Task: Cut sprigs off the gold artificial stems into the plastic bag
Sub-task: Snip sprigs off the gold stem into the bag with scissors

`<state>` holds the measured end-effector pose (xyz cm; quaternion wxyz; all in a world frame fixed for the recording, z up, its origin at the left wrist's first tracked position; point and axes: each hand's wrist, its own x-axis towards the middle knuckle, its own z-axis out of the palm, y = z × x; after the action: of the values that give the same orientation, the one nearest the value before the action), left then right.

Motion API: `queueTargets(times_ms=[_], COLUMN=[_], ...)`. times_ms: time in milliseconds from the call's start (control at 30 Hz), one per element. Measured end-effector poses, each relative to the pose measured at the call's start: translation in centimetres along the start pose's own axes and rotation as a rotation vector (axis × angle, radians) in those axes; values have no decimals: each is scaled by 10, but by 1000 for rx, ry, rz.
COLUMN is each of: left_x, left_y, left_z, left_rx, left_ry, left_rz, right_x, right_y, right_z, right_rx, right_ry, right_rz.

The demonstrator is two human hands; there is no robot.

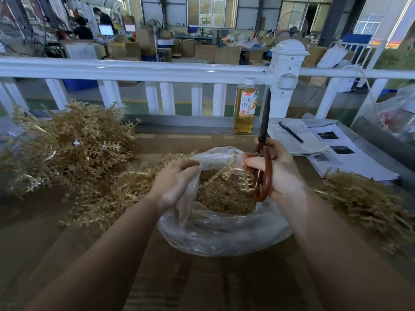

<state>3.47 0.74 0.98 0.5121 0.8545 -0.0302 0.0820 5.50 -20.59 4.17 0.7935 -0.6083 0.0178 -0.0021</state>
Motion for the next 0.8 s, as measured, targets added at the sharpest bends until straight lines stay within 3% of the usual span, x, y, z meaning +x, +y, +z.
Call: queueTargets(times_ms=[167,300,400,567,733,800], left_x=[8,12,12,3,-2,-3], left_y=[30,36,34,33,28,26], left_z=[19,23,32,46,55,59], left_rx=[-611,-819,-786,-697,-497,-498], left_ry=[-254,-395,-396,-427,-162,-136], left_rz=[-366,-545,-595,-512,-459,-449], right_x=[3,2,2,5,7,6], right_y=[-4,-3,3,14,22,24], right_z=[-1,-1,0,6,10,11], right_rx=[30,-59,-194,-236,-258,-264], right_ry=[-102,-89,-52,-37,-8,9], right_rz=[-40,-60,-80,-96,-115,-109])
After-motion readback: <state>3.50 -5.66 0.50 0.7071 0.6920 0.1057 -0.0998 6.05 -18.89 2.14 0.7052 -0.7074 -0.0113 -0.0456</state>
